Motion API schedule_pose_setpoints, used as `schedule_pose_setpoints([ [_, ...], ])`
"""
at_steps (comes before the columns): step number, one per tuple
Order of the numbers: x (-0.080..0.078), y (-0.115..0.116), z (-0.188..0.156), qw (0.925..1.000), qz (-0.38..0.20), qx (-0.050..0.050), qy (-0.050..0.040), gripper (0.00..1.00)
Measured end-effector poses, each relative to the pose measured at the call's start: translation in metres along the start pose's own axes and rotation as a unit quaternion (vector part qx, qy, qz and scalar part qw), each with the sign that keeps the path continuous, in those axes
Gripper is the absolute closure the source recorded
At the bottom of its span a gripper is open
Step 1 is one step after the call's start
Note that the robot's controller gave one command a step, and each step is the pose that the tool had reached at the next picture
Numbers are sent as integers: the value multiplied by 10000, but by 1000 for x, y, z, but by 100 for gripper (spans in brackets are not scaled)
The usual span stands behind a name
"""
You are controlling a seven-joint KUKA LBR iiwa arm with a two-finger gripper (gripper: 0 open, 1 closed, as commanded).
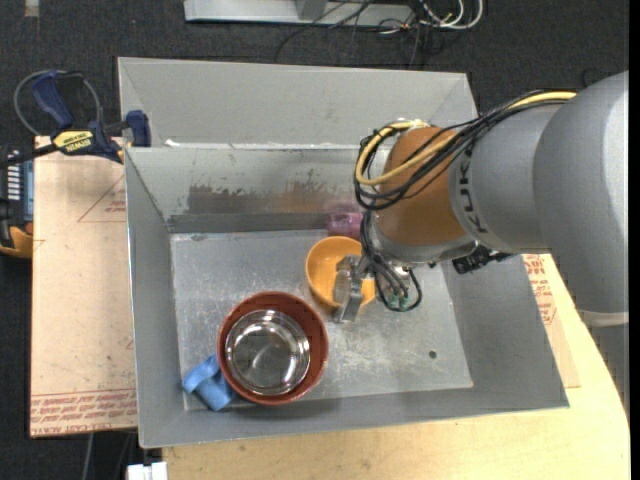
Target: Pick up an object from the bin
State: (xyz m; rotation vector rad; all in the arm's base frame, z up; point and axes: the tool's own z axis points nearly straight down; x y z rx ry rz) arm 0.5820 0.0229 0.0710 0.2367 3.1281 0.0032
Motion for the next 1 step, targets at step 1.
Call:
schedule_pose_setpoints([
  [1,0,0,0,10000,-1,1,0,100],
])
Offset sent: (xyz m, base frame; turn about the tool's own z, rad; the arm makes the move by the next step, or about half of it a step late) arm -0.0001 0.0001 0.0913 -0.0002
